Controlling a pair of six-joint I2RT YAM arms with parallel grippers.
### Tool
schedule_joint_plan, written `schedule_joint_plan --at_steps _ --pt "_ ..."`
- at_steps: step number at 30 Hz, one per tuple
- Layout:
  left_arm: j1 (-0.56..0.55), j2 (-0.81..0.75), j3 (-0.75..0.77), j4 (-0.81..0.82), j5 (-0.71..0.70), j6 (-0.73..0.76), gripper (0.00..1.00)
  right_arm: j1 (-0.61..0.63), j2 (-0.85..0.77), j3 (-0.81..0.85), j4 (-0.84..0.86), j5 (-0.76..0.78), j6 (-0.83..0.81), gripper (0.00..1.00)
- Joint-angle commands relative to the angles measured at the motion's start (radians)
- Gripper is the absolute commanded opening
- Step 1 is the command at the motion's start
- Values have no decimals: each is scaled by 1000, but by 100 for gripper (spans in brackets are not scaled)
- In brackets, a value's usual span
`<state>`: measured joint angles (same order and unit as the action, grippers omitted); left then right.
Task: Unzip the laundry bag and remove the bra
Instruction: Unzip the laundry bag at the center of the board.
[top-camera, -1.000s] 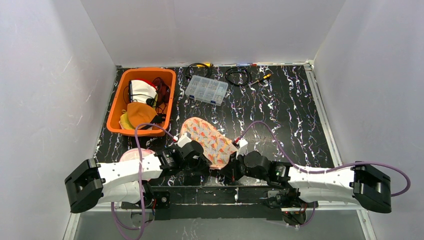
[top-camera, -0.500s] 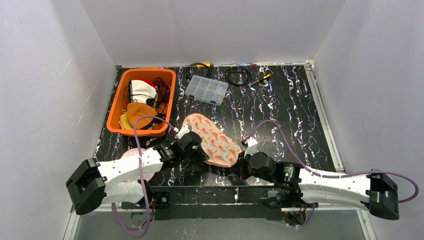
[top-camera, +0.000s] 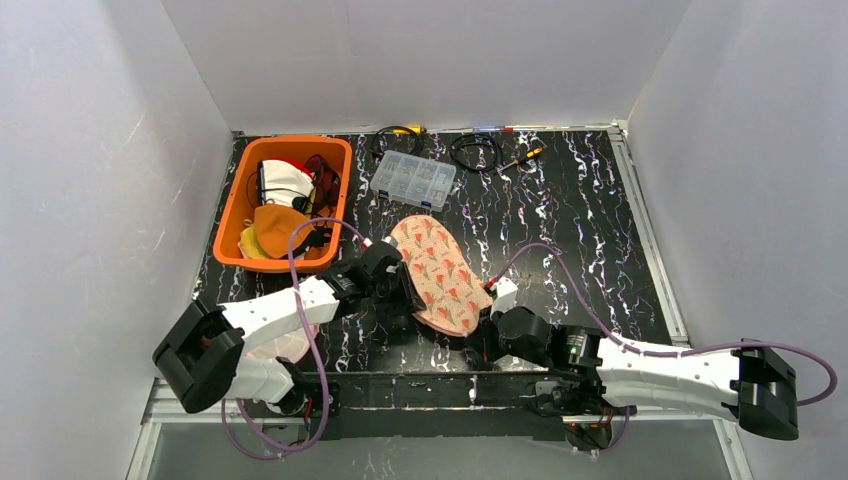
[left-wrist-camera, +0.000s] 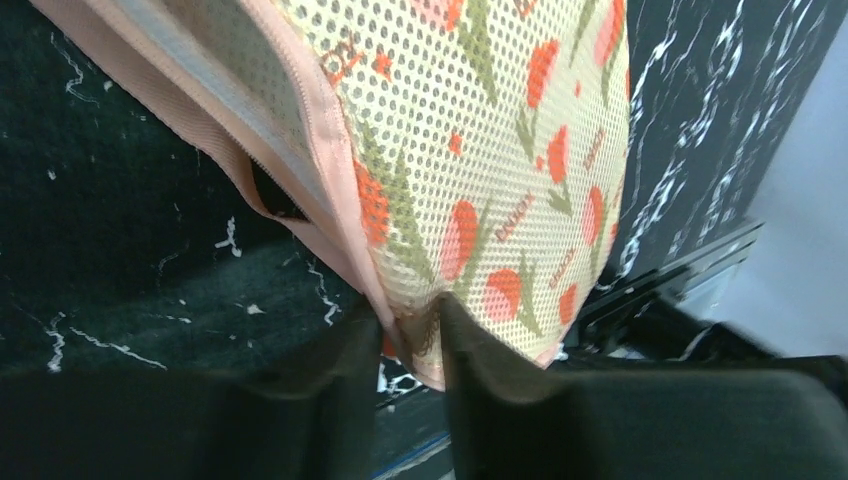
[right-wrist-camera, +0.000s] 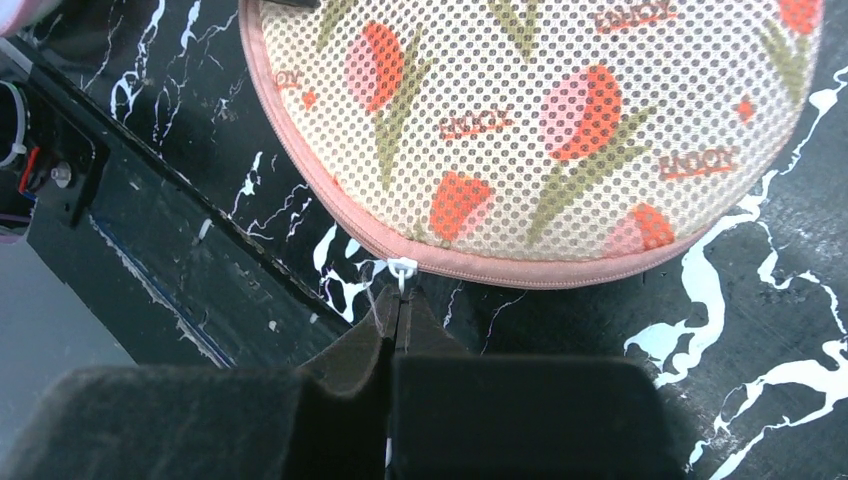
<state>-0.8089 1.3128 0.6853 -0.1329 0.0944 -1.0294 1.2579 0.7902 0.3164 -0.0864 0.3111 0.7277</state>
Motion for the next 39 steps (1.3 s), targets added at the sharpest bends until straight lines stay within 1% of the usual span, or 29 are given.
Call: schedule_joint_plan --at_steps 1,2,3,4,5,7,9,10,12,14,17,19,23,26,32,35,39 --pt "8 -73 -12 -50 15 19 41 5 0 -5 53 -27 -1 1" --pt "9 -103 -21 -78 9 18 53 6 -2 5 51 -32 -2 1" --pt "8 -136 -27 -112 5 16 61 5 -5 10 48 -38 -5 1" --pt "8 -169 -31 -159 -4 13 69 5 -8 15 48 -41 -6 1" --pt "9 -205 -38 -187 -6 6 73 5 -8 21 50 -46 -7 1" --pt "5 -285 -80 -211 6 -28 80 5 5 26 75 -60 -7 1" --pt "-11 -364 -130 -211 3 -81 81 6 28 27 120 -76 -3 1" --pt "-34 -409 -155 -210 -20 -113 81 6 43 27 143 -81 2 1" --pt "-90 -446 -193 -186 -69 -179 82 6 76 29 193 -92 6 1" --pt "-148 -444 -207 -147 -128 -236 83 7 116 43 229 -102 1 1" --pt "-214 -392 -188 -89 -171 -279 83 7 186 77 263 -126 -16 1" --pt "-230 -337 -168 -43 -172 -291 83 7 224 96 283 -140 -20 1" --pt "-242 -238 -129 9 -183 -307 80 9 253 105 317 -137 -7 1" --pt "-246 -200 -131 36 -201 -342 77 12 261 108 340 -144 -4 1" --pt "-245 -206 -151 3 -283 -373 67 17 266 107 353 -167 -18 1" --pt "-245 -206 -154 -8 -298 -380 63 18 269 107 353 -172 -25 1" --pt "-244 -201 -136 -46 -322 -382 55 20 271 108 350 -179 -30 1"
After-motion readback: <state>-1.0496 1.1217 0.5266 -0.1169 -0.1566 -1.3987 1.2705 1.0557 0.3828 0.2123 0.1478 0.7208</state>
